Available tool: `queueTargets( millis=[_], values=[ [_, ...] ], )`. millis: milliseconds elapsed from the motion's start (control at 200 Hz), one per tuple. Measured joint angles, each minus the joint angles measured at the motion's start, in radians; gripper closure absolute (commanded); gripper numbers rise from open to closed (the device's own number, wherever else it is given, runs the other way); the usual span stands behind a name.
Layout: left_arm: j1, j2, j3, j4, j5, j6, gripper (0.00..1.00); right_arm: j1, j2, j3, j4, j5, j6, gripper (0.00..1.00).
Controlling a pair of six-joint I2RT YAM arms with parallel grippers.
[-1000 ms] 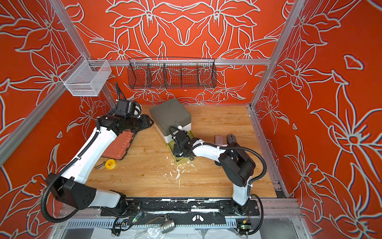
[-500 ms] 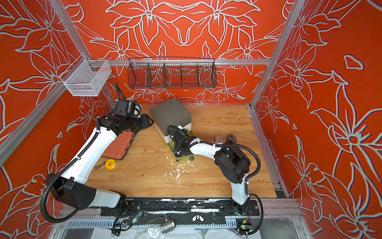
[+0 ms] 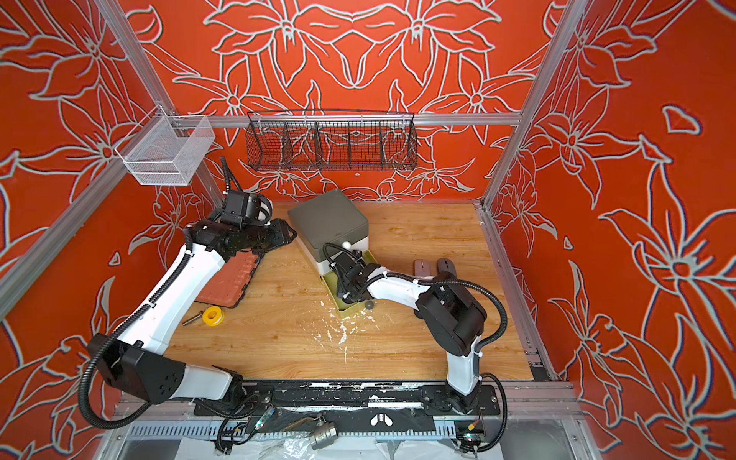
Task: Take the mice out of the drawer
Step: Pick up the mouse from the drawer.
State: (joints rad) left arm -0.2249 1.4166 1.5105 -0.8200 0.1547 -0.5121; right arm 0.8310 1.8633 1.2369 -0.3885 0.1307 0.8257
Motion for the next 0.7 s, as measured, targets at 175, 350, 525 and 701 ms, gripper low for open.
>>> queueTargets(
  millis=[175, 350, 525, 701],
  values=[
    [0.0, 0.0, 0.0, 0.0, 0.0, -0.006, 0.45, 0.0, 0.019, 0.022, 0.002, -0.013, -0.01, 0.32],
    [0.0, 0.0, 0.0, 0.001, 0.0, -0.01, 0.45, -0.003, 0.041, 0.045, 0.005, 0.0, -0.018, 0.32],
    [0.0, 0.0, 0.0, 0.005, -0.001, -0.01, 0.45, -0.008, 0.046, 0.045, 0.009, 0.026, -0.023, 0.34],
    [0.0, 0.0, 0.0, 0.009, -0.002, -0.013, 0.45, -0.019, 0.037, 0.026, 0.006, 0.054, -0.021, 0.35]
  ],
)
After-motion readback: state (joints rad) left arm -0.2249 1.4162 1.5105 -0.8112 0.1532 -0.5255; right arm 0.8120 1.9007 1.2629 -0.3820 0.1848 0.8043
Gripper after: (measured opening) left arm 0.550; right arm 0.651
